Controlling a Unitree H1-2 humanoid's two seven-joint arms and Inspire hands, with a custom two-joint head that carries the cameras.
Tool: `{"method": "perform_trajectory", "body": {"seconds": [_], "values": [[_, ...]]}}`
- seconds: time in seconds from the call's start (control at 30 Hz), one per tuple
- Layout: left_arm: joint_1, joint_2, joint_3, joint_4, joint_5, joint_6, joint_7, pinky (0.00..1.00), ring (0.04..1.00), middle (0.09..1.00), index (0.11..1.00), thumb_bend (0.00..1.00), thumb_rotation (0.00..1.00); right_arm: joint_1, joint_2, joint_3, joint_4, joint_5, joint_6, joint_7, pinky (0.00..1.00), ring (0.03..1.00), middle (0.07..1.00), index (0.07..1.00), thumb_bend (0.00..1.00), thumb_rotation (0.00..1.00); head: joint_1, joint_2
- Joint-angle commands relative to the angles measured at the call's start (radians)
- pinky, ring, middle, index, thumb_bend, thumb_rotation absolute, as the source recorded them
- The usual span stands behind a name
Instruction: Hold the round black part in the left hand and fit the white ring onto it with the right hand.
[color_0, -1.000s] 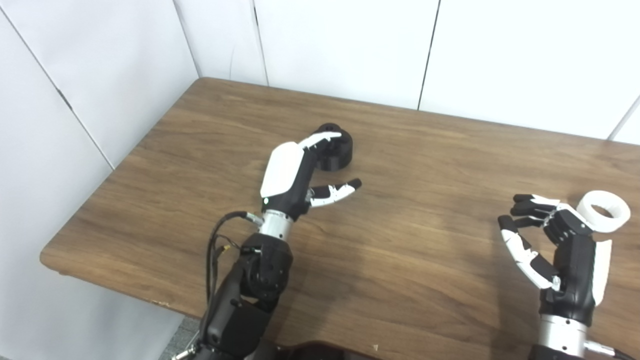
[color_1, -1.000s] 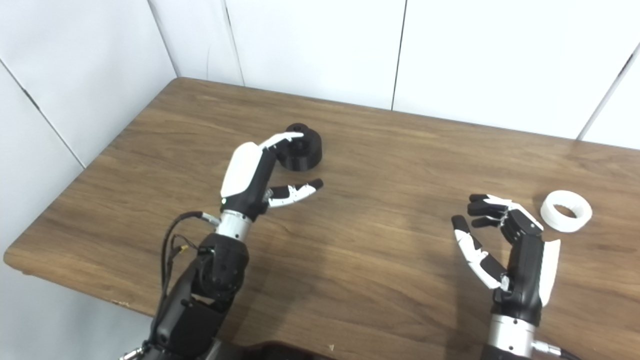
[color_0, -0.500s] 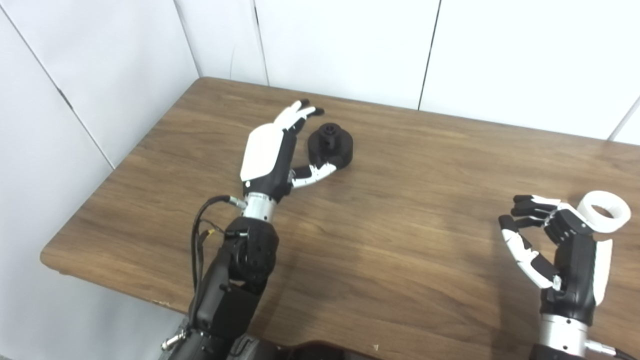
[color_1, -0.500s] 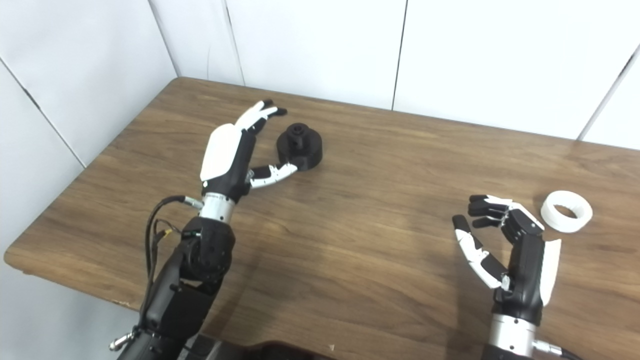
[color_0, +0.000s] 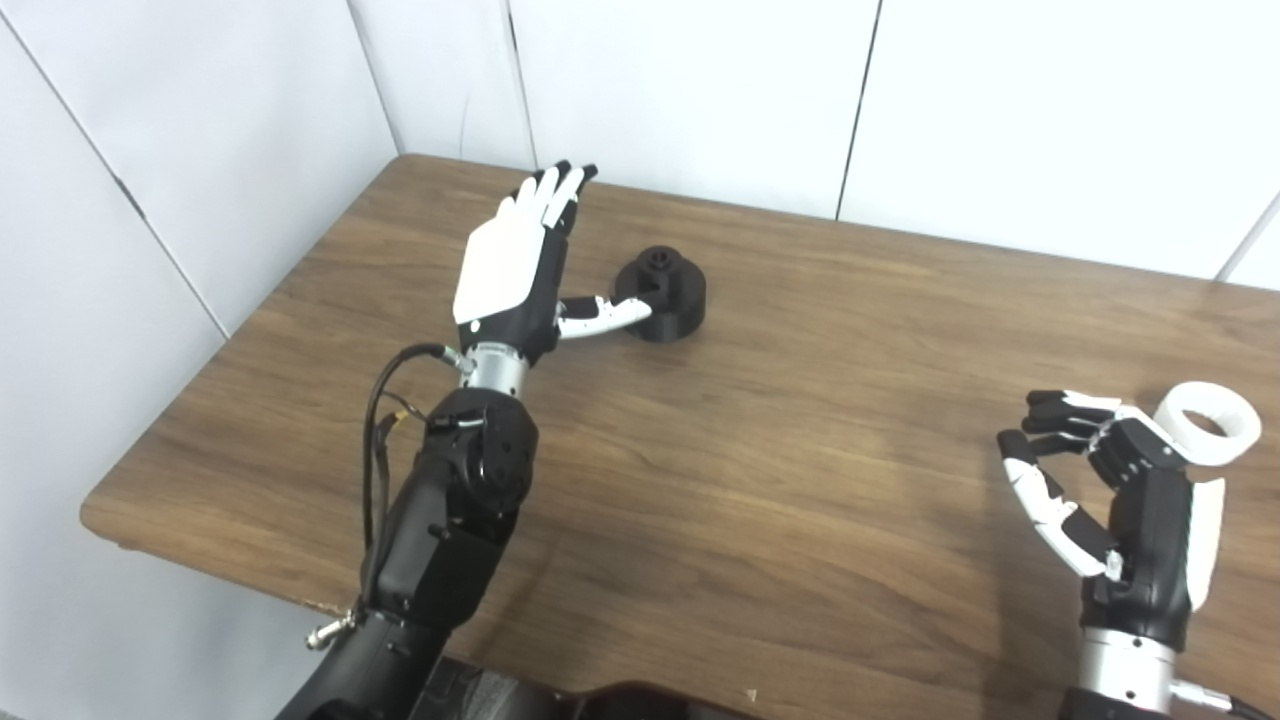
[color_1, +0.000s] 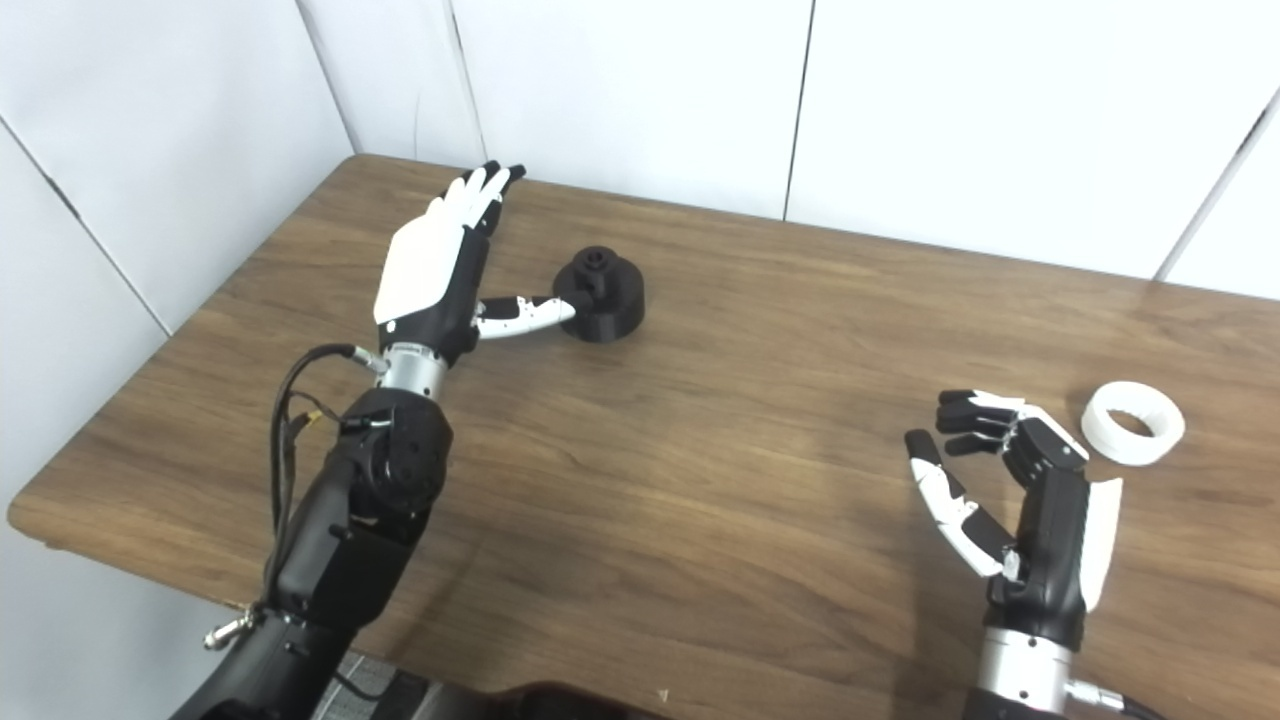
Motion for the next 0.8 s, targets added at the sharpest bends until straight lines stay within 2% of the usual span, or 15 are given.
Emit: {"method": "perform_trajectory", "body": {"seconds": [0.0,0.33,0.77], "values": [[-0.056,0.030,-0.005,-0.001,0.020,0.010,-0.004,1.00,1.000,1.000,0.943,1.00,0.51,0.043,-0.028,-0.016,0.063,-0.016,-0.013,0.000,0.45,0.547,0.608,0.496,0.50,0.14,0.002,0.001],[-0.071,0.029,-0.039,0.049,-0.004,0.023,-0.033,0.97,1.000,1.000,0.936,1.00,0.51,0.044,-0.029,-0.015,0.062,-0.013,-0.021,0.003,0.45,0.547,0.609,0.496,0.50,0.14,-0.005,0.006],[-0.151,0.069,-0.091,0.209,-0.011,0.011,-0.050,1.00,1.000,1.000,0.927,1.00,0.54,0.049,-0.027,-0.017,0.054,-0.017,-0.012,0.004,0.46,0.550,0.610,0.496,0.50,0.14,-0.011,0.006]]}}
